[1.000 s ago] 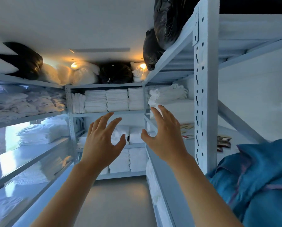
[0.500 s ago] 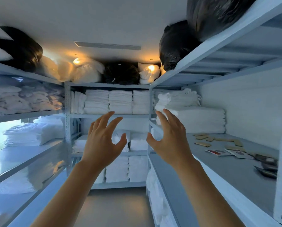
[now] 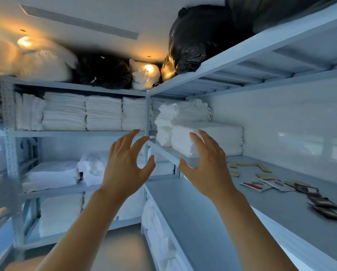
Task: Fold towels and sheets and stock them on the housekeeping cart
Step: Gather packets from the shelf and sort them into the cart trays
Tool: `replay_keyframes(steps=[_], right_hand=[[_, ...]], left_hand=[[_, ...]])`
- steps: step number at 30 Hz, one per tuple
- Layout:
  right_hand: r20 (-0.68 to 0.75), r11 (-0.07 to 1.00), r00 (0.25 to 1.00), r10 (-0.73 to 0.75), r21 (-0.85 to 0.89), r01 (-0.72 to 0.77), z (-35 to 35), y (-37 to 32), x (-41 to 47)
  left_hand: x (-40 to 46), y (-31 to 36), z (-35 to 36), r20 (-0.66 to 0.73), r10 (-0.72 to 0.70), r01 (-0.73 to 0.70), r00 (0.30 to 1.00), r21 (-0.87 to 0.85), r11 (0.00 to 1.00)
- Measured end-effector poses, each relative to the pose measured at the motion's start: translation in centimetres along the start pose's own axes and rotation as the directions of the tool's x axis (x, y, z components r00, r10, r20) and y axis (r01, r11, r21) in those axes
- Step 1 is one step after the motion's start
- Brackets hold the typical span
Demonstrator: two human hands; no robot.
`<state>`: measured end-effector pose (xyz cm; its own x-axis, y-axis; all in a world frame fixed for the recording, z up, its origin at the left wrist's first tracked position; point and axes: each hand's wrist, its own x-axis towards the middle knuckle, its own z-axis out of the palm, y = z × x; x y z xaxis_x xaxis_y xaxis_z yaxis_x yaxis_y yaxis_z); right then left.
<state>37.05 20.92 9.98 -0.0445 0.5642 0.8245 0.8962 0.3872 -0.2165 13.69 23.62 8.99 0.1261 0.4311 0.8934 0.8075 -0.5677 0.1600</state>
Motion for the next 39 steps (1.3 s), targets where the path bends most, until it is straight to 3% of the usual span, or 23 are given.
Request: replay_keyframes(steps=[8, 16, 26, 39], right_hand=[[0.036, 0.994, 0.998, 0.053, -0.093, -0.049, 4.5, 6.1, 3.1], [-0.03, 0.991, 0.999, 0.045, -0.125, -0.048, 9.4, 13.6, 10.1], [-0.017, 0.967, 0.995, 0.098, -0.236, -0.099, 11.8, 23.1, 14.8], [-0.128, 0.799, 0.957, 0.26, -0.528, -0.287, 10.7, 31.6, 18.1]], left_hand=[[2.4, -2.6, 10.4, 0.038, -0.015, 0.021, 0.999, -0.145, 0.989], [9.2, -4.5, 19.9, 0.001, 0.055, -0.054, 0.998, -0.151, 0.987], [15.0, -2.0, 32.4, -0.007, 0.087, -0.085, 0.996, -0.29, 0.953], [22.0, 3.7, 49.5, -0.021, 0.27, -0.219, 0.963, -0.645, 0.732]])
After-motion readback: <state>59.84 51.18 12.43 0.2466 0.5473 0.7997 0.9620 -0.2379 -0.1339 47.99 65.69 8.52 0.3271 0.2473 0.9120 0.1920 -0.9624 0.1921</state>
